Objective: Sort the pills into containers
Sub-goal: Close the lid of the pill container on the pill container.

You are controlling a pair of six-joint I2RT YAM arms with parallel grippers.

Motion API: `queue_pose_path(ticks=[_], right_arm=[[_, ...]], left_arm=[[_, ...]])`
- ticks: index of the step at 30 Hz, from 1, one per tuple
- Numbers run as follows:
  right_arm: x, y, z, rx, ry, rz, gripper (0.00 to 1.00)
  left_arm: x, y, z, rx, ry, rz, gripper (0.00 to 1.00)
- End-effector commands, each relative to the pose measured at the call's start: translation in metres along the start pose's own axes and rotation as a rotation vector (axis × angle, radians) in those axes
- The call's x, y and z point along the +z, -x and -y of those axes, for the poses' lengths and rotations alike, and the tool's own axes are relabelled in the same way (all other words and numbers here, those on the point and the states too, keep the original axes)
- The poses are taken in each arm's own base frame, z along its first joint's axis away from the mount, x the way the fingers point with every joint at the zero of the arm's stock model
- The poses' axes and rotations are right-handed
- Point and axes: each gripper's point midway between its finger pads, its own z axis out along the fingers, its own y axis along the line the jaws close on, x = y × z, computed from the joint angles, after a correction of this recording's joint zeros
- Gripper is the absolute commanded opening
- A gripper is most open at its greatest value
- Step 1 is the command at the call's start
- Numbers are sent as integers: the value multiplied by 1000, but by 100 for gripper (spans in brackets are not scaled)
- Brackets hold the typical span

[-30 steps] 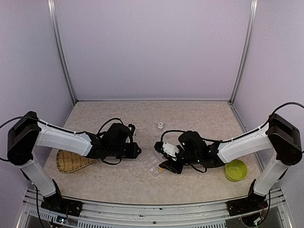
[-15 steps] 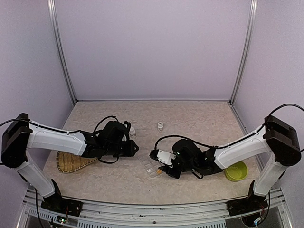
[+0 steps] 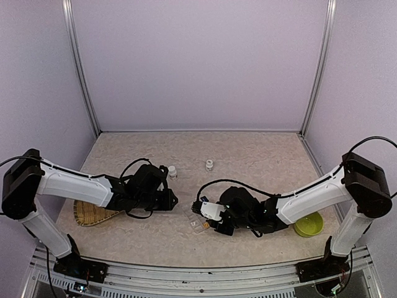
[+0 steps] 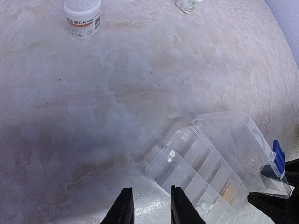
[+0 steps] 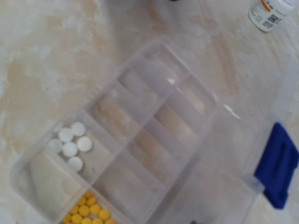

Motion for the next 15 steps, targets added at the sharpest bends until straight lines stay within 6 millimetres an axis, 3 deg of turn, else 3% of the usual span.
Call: queue_pose_path(ticks=[1, 15], right_arm=[[5, 9, 2, -33, -31, 3, 37], [7, 10, 3, -38, -41, -3, 38]], left_arm=[[2, -16, -3, -3, 14, -39, 26], [6, -62, -5, 9, 20, -162, 12]])
